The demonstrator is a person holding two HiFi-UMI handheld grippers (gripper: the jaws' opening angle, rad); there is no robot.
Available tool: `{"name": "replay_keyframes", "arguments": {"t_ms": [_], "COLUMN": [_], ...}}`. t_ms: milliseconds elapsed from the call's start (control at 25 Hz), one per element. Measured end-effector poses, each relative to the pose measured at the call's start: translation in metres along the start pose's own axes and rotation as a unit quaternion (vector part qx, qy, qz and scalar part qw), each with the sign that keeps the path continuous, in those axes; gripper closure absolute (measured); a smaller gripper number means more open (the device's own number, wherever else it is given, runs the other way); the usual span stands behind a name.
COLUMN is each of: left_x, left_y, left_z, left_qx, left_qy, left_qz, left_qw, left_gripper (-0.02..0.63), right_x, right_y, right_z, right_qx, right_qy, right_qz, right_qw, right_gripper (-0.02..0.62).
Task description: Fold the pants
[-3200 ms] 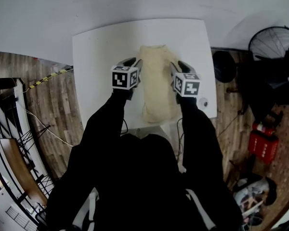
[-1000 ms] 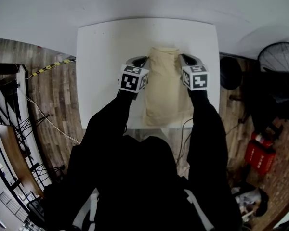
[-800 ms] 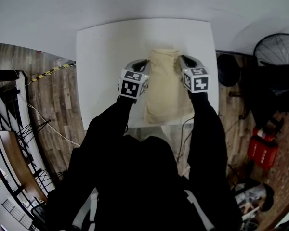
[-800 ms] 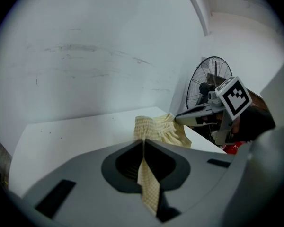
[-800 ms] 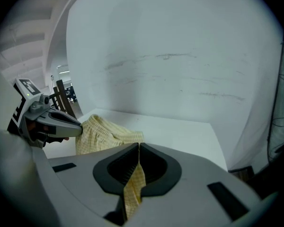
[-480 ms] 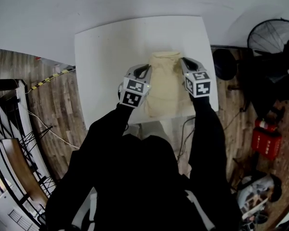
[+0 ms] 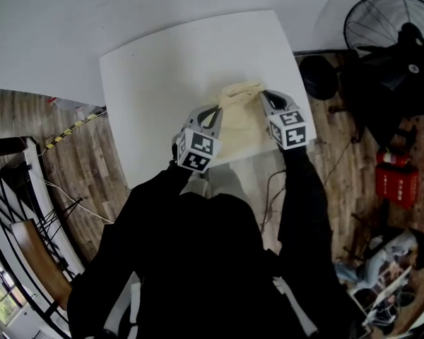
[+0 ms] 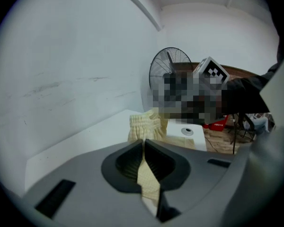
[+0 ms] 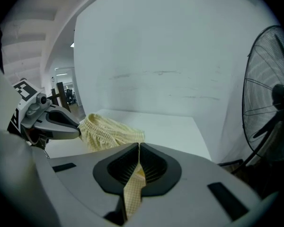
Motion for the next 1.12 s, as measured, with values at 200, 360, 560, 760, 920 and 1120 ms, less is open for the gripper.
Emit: {"name": "replay_keyframes", "arguments": {"t_ms": [200, 360, 560, 760, 920, 1120], "left_x": [-0.023, -0.034, -0.050, -0.068, -0.074, -0.071], "left_y": [0.005, 0.009, 0.006, 0.010, 0.018, 0.027], "left_z": [0.024, 0.036, 0.052, 0.064, 0.075, 0.084], "left_qx": [-0.013, -0.028, -0.045, -0.071, -0.101, -0.121], "left_qy": [-0.054, -0.066, -0.080, -0.080, -0.066, -0.052], "left_qz": [-0.015, -0.028, -0.045, -0.069, -0.069, -0.053], "left_qw": [0.9984, 0.9970, 0.9948, 0.9919, 0.9903, 0.9898], "left_gripper": [0.591, 0.591, 0.591, 0.589, 0.577, 0.574], "right_x": [-0.029, -0.046, -0.065, -0.082, -0.089, -0.092], "right_y": [0.017, 0.026, 0.034, 0.045, 0.059, 0.069], "right_z": [-0.015, -0.028, -0.039, -0.057, -0.070, -0.081], "right_qx": [-0.003, -0.005, -0.008, -0.001, -0.010, -0.023], "right_qy": [0.006, -0.003, -0.021, -0.062, -0.105, -0.130], "right_qz": [-0.013, -0.032, -0.046, -0.061, -0.033, -0.027], "right_qw": [1.000, 0.999, 0.999, 0.996, 0.994, 0.991], "right_gripper": [0.583, 0.583, 0.583, 0.581, 0.581, 0.581]}}
Point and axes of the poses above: the fingertips, and each gripper's own axes: y backward along the fingers, z to its right, x out of its top, the point moved 7 cm from there along y, backward along the fingers, and after that the axes turned 15 degrees about y, right-handed, at the moved point
